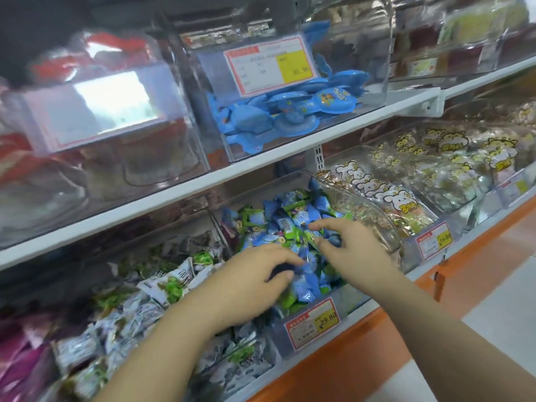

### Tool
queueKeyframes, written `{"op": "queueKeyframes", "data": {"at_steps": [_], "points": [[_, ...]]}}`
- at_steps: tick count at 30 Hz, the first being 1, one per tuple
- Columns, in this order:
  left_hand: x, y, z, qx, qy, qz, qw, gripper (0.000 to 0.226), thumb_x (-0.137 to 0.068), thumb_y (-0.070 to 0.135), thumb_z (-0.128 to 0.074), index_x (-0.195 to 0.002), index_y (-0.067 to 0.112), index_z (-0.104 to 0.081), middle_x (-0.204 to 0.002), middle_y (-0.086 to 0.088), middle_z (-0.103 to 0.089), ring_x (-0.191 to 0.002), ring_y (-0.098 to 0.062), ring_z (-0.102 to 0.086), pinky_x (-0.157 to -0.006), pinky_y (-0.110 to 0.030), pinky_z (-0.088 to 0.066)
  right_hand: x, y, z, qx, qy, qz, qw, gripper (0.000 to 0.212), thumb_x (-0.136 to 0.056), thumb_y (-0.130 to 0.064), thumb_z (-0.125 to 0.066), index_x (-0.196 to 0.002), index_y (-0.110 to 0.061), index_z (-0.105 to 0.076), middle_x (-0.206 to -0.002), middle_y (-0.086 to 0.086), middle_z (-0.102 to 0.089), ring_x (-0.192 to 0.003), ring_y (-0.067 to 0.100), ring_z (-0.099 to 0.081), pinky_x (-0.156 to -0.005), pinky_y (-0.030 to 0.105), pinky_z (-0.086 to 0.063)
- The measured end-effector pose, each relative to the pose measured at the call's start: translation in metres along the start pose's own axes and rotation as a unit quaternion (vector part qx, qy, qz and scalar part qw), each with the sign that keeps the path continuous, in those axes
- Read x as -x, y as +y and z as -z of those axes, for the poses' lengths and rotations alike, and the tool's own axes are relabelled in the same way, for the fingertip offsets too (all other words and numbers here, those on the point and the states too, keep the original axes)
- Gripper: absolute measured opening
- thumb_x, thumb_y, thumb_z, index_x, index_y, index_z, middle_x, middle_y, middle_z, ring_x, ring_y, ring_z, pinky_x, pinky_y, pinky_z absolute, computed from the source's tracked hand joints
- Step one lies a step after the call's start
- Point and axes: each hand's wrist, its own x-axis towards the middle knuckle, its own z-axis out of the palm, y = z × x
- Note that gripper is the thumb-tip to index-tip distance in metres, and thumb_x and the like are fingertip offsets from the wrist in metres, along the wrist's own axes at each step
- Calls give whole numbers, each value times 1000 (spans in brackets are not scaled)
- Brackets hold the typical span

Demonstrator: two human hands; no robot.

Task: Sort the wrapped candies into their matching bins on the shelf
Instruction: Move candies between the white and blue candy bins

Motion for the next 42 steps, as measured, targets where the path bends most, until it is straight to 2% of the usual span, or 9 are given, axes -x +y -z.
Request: {"op": "queueKeyframes", "data": {"at_steps": [5, 8, 13, 18, 22, 24, 28, 32, 42], "points": [[32, -30, -6, -22, 81, 93, 992, 35, -98, 42, -41, -132, 41, -47, -146, 19, -33, -137, -7, -25, -116, -39, -20, -4, -13, -17, 30, -24, 19, 999, 25, -93, -20, -56, -116, -25, -62, -126, -2, -59, -53, 5, -57, -51, 14, -39], [37, -33, -13, 24, 112, 95, 989, 35, -97, 45, -42, -130, 38, -50, -144, 16, -36, -136, -8, -27, -115, -37, -21, -7, -29, -27, 39, -43, 34, 998, 29, -93, -18, -56, -121, -23, -60, -119, 3, -64, -60, 2, -61, -54, 16, -42], [37, -41, -21, 41, 134, 91, 986, 37, -96, 48, -41, -131, 38, -50, -144, 19, -36, -136, -7, -23, -116, -42, -16, -38, -41, -57, 170, -140, 77, 972, 44, -94, -23, -54, -136, -14, -48, -136, 8, -53, -119, 23, -52, -91, 26, -39], [35, -49, -20, 60, 117, 76, 988, 37, -95, 51, -42, -130, 41, -48, -147, 22, -31, -139, -4, -17, -116, -45, -14, -61, -39, -52, 297, -315, 98, 896, 38, -93, -26, -56, -129, -15, -57, -127, 3, -60, -108, 16, -56, -81, 21, -35], [35, -52, -20, 60, 119, 72, 988, 41, -94, 53, -42, -133, 41, -46, -147, 23, -30, -140, -4, -16, -116, -46, -14, -43, -38, -26, 317, -395, 85, 858, 31, -99, -28, -47, -126, -20, -60, -97, -16, -67, -76, -11, -53, -70, 10, -38], [34, -52, -20, 60, 121, 72, 988, 41, -94, 53, -42, -133, 42, -45, -146, 22, -31, -139, -4, -17, -117, -44, -14, -40, -39, -17, 313, -382, 82, 866, 31, -99, -26, -45, -126, -19, -60, -78, -24, -57, -64, -19, -50, -62, 5, -35], [34, -50, -19, 70, 130, 68, 987, 41, -93, 53, -43, -132, 41, -46, -143, 22, -35, -136, -2, -19, -116, -38, -14, -58, -40, -20, 324, -259, 152, 897, 31, -97, -22, -48, -127, -23, -59, -125, -4, -62, -108, 11, -57, -84, 20, -39], [36, -50, -19, 81, 136, 62, 985, 40, -93, 53, -44, -131, 42, -47, -142, 24, -35, -134, 0, -20, -113, -32, -13, -80, -24, -36, 434, -262, 198, 839, 35, -95, -29, -49, -130, -28, -55, -137, -4, -52, -129, 22, -42, -105, 39, -35], [36, -53, -18, 97, 137, 55, 984, 41, -92, 53, -44, -131, 43, -46, -140, 27, -34, -133, 4, -18, -112, -26, -9, -86, -14, -5, 490, -228, 189, 820, 23, -88, -39, -56, -107, -31, -68, -107, -9, -65, -116, 17, -49, -95, 32, -37]]}}
